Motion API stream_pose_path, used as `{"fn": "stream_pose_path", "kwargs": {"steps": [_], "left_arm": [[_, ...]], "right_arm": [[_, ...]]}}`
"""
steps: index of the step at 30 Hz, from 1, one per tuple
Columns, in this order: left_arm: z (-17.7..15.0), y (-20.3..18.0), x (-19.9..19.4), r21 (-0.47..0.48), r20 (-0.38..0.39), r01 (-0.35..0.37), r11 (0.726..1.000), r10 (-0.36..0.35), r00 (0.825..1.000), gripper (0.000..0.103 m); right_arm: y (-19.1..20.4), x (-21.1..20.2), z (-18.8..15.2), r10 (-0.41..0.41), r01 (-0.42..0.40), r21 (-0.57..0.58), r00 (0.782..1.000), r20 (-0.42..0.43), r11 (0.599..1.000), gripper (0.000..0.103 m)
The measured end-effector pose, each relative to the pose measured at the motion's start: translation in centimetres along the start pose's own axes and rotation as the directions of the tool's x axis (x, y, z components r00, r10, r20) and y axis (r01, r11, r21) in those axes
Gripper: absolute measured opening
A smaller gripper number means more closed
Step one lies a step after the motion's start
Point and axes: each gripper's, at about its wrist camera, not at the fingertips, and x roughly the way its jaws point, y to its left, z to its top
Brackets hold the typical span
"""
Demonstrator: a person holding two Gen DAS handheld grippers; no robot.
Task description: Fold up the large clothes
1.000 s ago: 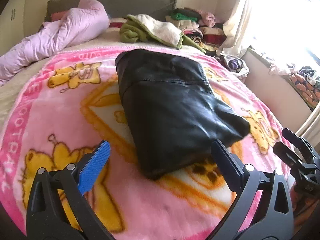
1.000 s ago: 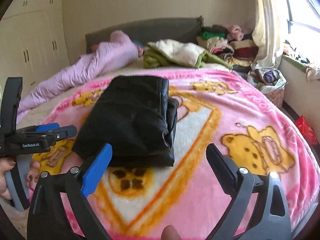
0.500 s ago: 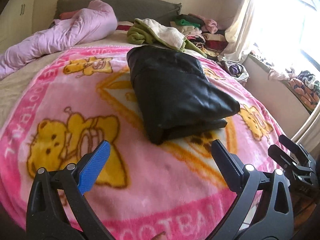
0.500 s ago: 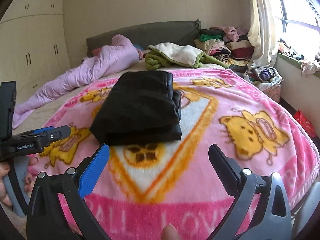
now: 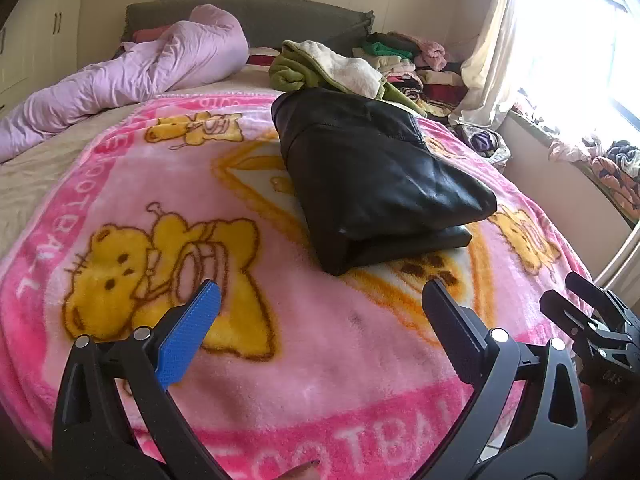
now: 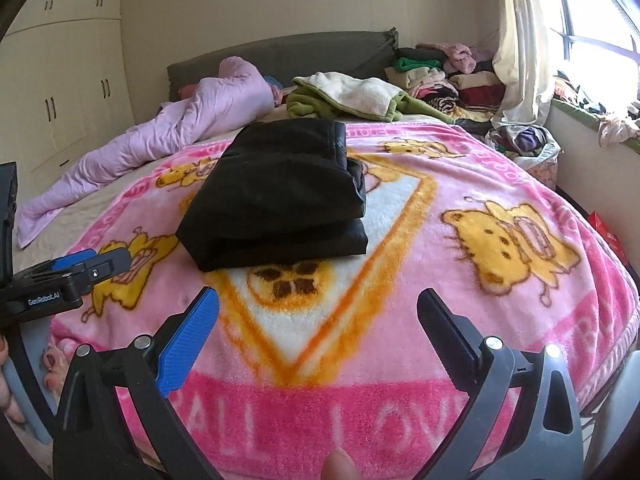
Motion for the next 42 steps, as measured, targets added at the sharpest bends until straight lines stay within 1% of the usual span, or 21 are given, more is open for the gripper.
{"fn": "stream_pose_path", "kwargs": {"steps": [5,27,42], "left_arm": [[-0.01,0.01,-0.03,0.0,0.0,-0.001,1.0,0.001,1.0,0.094],[-0.06,0.03,-0.05,-0.001,0.001,-0.001,1.0,0.001,1.0,0.094],[-0.06,0.06,-0.08,0.003,0.003,-0.001,1.0,0.001,1.0,0.094]], "right_arm": [[-0.26,0.0,0.01,0.002,-0.002,0.009,1.0,-0.004,1.0,0.099],[0.41,-0.1,0.11,0.001,-0.001,-0.023,1.0,-0.004,1.0,0.099],[0.44,-0.1,0.08,-0.003,0.002,-0.023,1.0,-0.008,1.0,0.099]]}}
